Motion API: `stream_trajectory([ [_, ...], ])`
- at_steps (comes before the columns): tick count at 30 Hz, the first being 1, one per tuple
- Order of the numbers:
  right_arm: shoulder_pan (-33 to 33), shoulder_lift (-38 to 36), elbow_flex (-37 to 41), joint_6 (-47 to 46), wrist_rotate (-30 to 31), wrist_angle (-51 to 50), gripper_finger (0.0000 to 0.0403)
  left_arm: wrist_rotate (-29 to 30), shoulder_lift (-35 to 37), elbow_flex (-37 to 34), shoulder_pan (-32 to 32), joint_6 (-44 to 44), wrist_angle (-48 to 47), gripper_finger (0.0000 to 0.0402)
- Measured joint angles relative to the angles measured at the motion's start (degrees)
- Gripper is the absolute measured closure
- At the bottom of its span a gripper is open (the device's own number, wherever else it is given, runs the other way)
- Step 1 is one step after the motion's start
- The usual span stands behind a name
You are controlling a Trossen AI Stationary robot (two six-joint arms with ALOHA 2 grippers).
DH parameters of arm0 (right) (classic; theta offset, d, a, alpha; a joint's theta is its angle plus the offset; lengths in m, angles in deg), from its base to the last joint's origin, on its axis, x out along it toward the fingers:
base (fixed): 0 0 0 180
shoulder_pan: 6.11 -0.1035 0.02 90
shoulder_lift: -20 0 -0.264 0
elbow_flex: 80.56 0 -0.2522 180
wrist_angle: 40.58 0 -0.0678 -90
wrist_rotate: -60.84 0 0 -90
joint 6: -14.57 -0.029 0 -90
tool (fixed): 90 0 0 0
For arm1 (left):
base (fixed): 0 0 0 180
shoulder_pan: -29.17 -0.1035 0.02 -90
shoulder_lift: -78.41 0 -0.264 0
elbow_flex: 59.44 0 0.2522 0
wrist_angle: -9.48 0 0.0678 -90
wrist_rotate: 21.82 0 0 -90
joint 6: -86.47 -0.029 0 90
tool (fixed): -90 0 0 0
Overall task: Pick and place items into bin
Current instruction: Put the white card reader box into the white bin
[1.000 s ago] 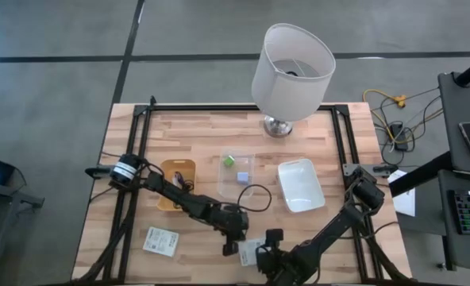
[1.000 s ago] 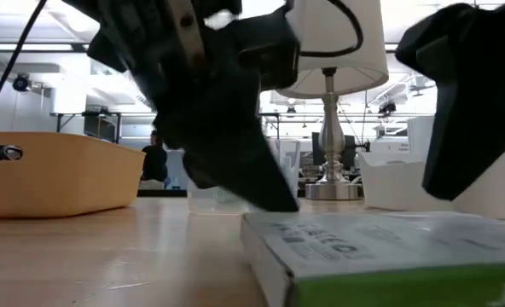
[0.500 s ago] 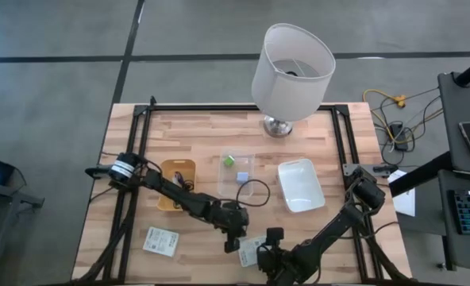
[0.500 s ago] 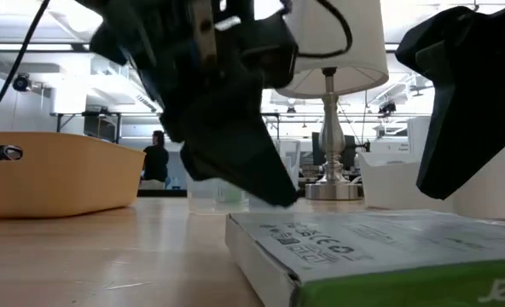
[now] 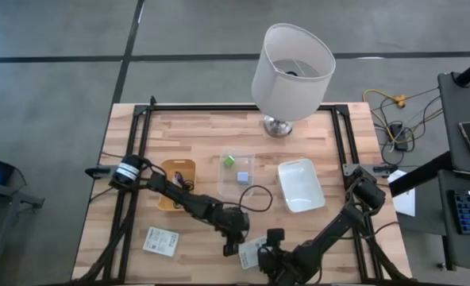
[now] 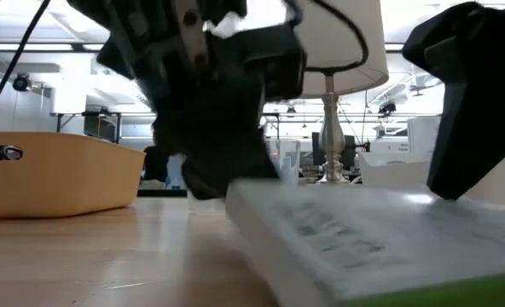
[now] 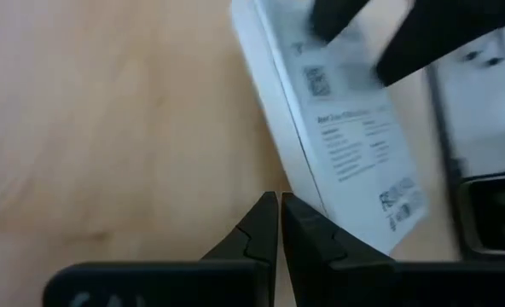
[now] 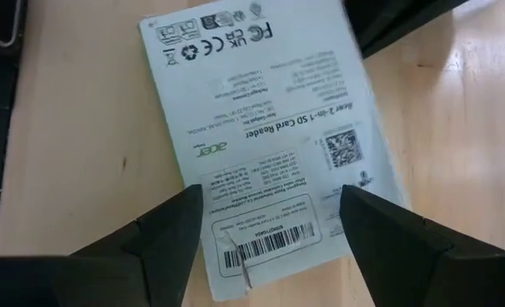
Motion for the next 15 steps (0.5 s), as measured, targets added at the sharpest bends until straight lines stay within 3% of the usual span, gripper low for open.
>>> stream_trajectory([
  [15,-0.28,-0.15,-3.3,-3.41,2.72,-6.04,0.014,-3.24,0.84,6.0,0.28,-1.6,1.17,0.0398],
])
